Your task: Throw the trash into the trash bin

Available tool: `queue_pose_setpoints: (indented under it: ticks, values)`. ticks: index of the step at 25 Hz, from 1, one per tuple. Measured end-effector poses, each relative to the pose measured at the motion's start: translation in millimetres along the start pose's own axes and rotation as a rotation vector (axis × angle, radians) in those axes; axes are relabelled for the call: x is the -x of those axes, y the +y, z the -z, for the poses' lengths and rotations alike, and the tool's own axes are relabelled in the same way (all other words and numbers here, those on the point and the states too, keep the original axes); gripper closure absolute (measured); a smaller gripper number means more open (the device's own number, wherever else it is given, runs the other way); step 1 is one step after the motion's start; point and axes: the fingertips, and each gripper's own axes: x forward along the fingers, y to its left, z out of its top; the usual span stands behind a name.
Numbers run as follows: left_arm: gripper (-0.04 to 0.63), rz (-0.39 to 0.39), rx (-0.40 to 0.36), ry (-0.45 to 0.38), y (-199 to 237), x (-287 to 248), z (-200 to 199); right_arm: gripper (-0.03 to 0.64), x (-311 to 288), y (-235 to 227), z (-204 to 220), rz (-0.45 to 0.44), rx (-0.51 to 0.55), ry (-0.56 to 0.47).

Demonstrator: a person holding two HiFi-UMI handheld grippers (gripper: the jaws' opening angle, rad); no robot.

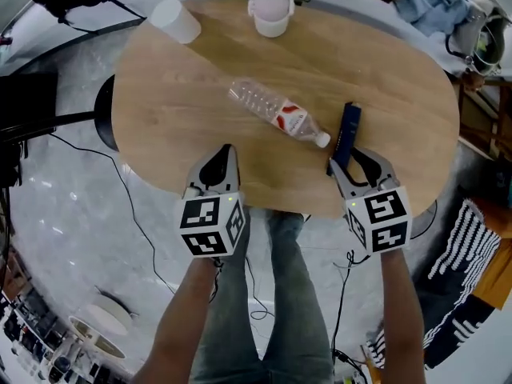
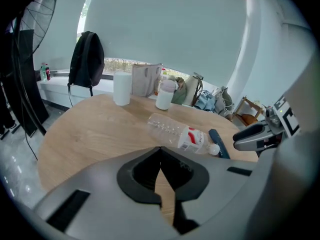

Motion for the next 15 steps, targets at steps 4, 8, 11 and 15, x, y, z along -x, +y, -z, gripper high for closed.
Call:
queue_pose_setpoints:
  ticks: [4,8,11,15]
  values:
    - [0.577,-0.036,0.04,-0.002,16,-2,5,0.445,-19,5,-4,-0.038,0.093,0.053]
    - [0.577,-0.063,0.071,-0.005,29,-3,8,0.434,-33,15,-5,-0.08,0.168,0.112]
    - [0.577,-0.076,0.089,-0.006,35,-4,10,0.434,-41,17,-6,-0.09,0.215,0.136]
    - [0.577,-0.086,0.099,-0.004,40,-6,11,0.433,-49,17,-9,-0.091,0.278,0.161]
